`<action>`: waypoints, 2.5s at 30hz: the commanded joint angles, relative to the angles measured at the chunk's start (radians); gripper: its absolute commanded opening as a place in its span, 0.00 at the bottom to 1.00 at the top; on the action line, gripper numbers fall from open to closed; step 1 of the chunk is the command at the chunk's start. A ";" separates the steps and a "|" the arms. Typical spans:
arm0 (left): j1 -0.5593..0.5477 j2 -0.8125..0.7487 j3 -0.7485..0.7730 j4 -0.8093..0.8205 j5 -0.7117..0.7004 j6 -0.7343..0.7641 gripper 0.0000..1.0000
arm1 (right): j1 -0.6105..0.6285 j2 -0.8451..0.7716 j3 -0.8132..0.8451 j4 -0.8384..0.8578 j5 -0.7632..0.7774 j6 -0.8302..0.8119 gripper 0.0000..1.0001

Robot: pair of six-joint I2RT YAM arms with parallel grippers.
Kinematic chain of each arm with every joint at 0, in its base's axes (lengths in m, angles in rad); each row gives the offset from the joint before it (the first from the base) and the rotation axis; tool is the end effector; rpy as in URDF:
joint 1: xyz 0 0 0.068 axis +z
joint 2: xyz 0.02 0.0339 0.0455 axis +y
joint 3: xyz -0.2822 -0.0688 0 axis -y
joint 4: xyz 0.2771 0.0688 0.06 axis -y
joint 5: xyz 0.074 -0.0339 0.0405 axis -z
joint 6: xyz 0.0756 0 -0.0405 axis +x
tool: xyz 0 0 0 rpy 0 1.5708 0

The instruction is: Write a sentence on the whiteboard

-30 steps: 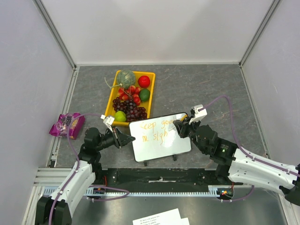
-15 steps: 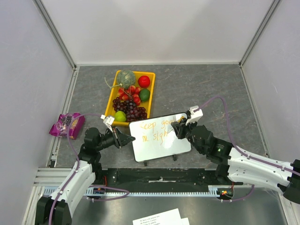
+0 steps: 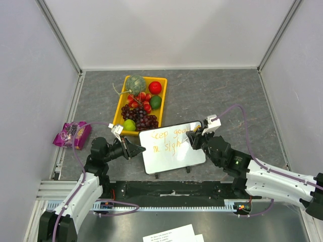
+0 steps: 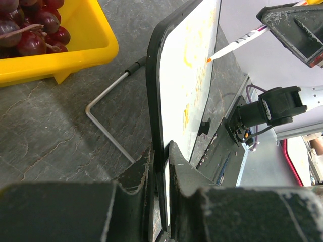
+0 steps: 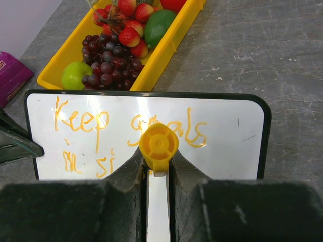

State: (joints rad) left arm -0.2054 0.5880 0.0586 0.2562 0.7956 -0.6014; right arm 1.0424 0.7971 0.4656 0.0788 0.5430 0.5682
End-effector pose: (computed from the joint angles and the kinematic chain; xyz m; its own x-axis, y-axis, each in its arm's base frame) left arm 0.1621 -0.0889 0.1476 -0.6795 -0.2629 -0.6849 0.5234 0.4804 -0.7037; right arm 0.1541 0.1864 0.2472 -0.3684 0.2828 -0.8856 -0.3428 0.8442 0.4121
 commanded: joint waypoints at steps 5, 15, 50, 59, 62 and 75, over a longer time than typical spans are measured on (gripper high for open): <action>0.001 -0.007 -0.002 0.025 -0.022 0.032 0.02 | -0.013 -0.033 -0.005 -0.076 0.104 -0.007 0.00; 0.001 -0.008 -0.002 0.026 -0.022 0.032 0.02 | -0.013 -0.088 0.036 -0.076 0.068 -0.014 0.00; 0.000 -0.007 -0.002 0.026 -0.021 0.032 0.02 | -0.015 0.001 0.085 0.016 0.040 -0.022 0.00; 0.001 -0.005 -0.002 0.026 -0.022 0.031 0.02 | -0.013 0.042 0.055 0.036 0.052 -0.024 0.00; 0.001 -0.007 -0.002 0.026 -0.022 0.032 0.02 | -0.013 0.024 0.035 0.029 0.048 -0.016 0.00; 0.000 -0.007 -0.002 0.026 -0.024 0.032 0.02 | -0.013 0.007 -0.016 -0.011 0.006 0.021 0.00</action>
State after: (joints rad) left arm -0.2054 0.5880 0.0586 0.2562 0.7956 -0.6014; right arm 1.0313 0.8059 0.4759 0.0822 0.5583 0.5728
